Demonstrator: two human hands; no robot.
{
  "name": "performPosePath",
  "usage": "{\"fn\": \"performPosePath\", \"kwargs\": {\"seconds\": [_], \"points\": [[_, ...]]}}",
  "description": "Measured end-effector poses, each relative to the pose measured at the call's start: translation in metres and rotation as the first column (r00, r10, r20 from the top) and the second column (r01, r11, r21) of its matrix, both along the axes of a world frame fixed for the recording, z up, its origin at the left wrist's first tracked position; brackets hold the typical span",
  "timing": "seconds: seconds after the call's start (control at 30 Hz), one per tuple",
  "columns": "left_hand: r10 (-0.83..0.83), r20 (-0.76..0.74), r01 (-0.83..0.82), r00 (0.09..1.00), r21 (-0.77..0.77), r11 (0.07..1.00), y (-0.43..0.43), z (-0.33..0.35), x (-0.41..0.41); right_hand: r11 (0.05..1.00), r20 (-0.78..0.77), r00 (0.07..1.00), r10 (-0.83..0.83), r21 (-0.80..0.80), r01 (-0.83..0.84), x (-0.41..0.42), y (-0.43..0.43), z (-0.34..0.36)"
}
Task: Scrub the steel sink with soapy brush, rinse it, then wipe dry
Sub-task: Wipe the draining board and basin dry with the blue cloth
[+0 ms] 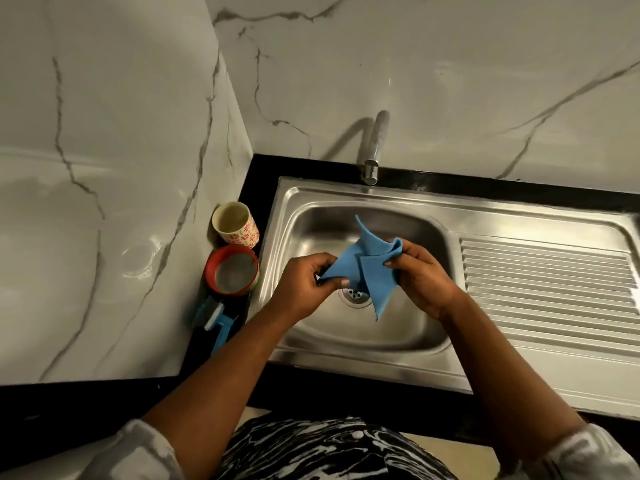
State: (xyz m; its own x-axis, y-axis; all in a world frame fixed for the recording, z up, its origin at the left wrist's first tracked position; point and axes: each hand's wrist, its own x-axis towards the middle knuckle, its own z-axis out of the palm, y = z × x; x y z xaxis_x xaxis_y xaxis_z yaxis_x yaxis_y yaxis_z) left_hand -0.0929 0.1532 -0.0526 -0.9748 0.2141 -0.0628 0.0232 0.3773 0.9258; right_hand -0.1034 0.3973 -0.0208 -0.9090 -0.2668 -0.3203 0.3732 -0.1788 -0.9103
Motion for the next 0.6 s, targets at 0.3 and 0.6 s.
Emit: {"fn": "performPosePath", "kwargs": {"seconds": [0.3,0.6], "points": [[0.001,0.046,-0.003,0.999,0.041,0.999,0.022,0.016,0.005,0.996,-0.053,0.996,-0.073,0.037,0.075,0.009,0.003,0.002],[-0.034,0.082,0.014,0.996,0.236,0.972,0.031,0.031,-0.013,0.980,-0.240,0.968,0.072,0.197,-0.024,0.010,-0.003,0.017]]}}
